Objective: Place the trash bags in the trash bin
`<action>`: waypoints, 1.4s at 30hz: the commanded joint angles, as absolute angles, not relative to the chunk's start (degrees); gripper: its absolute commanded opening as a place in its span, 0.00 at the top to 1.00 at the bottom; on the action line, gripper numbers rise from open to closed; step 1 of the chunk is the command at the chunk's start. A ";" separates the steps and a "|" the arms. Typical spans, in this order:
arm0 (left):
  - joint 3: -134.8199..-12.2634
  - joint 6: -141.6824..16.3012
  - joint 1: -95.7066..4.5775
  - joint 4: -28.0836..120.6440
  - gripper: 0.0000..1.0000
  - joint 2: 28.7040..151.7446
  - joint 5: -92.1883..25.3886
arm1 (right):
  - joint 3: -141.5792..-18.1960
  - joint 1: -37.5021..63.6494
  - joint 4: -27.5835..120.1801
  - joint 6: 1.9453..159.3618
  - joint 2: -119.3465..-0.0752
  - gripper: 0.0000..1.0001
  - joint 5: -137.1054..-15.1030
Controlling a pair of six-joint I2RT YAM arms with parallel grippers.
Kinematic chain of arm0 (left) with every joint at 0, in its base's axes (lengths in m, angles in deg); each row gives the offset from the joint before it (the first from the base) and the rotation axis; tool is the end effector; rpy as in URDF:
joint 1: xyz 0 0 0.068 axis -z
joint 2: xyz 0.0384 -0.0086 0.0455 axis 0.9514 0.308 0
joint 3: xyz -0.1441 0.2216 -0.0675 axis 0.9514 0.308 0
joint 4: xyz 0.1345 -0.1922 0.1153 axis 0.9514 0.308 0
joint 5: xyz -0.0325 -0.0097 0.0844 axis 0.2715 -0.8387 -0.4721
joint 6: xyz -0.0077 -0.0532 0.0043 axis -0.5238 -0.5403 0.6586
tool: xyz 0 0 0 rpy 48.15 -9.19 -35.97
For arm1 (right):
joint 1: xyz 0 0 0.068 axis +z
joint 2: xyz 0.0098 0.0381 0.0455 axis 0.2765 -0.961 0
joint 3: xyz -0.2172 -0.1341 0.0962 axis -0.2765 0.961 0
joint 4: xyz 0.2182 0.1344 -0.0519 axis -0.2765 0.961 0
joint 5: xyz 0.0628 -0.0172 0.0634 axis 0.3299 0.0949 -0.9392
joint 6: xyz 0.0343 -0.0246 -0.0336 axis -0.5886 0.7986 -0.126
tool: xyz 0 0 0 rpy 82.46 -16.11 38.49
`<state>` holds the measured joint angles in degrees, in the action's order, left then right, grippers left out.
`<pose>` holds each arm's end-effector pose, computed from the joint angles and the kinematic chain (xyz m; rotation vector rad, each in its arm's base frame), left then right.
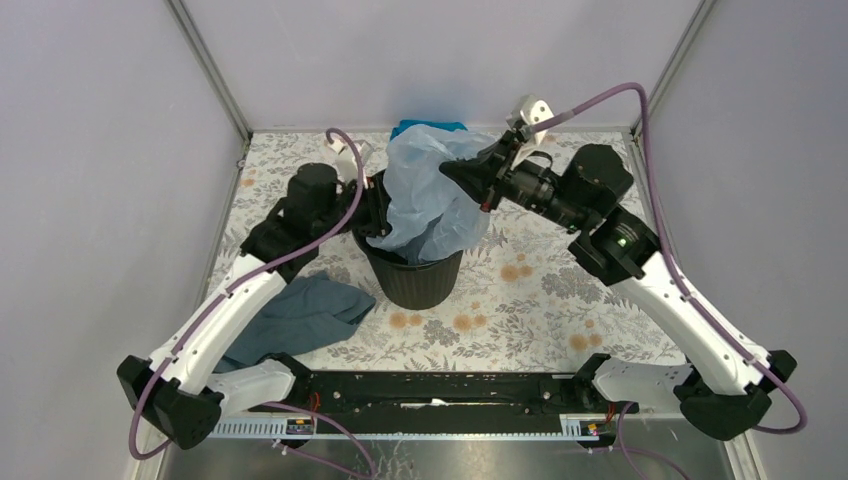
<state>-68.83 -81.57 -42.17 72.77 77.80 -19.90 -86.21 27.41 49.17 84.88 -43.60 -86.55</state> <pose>0.2017 -0.1313 0.3912 0.2629 2.0260 -1.0502 0.1593 0.1662 0.5067 -0.7402 1.1911 0.8836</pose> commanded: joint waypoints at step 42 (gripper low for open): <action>-62.08 -82.35 -41.04 83.22 0.56 66.26 -44.83 | -79.98 27.82 46.63 59.53 -57.92 1.00 -95.27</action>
<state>-62.78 -79.38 -41.04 91.87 65.21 -48.12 -82.10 27.67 50.74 73.73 -54.27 -97.02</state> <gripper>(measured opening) 0.491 0.022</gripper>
